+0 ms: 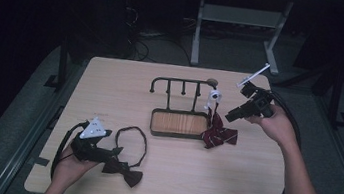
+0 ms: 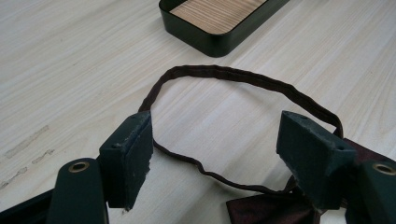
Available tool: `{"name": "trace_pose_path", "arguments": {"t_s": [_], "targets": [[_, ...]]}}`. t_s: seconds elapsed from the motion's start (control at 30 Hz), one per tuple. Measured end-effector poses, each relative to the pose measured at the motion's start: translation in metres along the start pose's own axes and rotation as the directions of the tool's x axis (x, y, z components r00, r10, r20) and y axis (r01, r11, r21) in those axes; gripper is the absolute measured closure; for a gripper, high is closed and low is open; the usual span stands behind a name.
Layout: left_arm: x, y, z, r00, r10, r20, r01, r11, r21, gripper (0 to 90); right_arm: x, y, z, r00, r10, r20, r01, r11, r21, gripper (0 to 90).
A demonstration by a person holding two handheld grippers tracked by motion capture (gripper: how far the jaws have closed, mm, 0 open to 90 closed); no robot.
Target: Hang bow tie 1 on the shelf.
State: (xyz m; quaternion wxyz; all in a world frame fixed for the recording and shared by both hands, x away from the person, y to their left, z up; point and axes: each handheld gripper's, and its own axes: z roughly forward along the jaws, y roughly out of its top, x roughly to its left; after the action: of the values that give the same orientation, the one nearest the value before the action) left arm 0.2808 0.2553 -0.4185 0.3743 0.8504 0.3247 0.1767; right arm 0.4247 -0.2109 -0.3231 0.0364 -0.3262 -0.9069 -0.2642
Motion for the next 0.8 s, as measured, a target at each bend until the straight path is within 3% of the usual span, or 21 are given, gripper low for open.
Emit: {"name": "trace_pose_path", "arguments": {"t_s": [0.8], "targets": [[-0.002, 0.0, 0.002, 1.0, 0.007, 0.003, -0.007, 0.9999, 0.008, 27.7, 0.004, -0.026, 0.016, 0.999, -0.007, -0.044, 0.007, 1.0, 0.012, 62.4]]}}
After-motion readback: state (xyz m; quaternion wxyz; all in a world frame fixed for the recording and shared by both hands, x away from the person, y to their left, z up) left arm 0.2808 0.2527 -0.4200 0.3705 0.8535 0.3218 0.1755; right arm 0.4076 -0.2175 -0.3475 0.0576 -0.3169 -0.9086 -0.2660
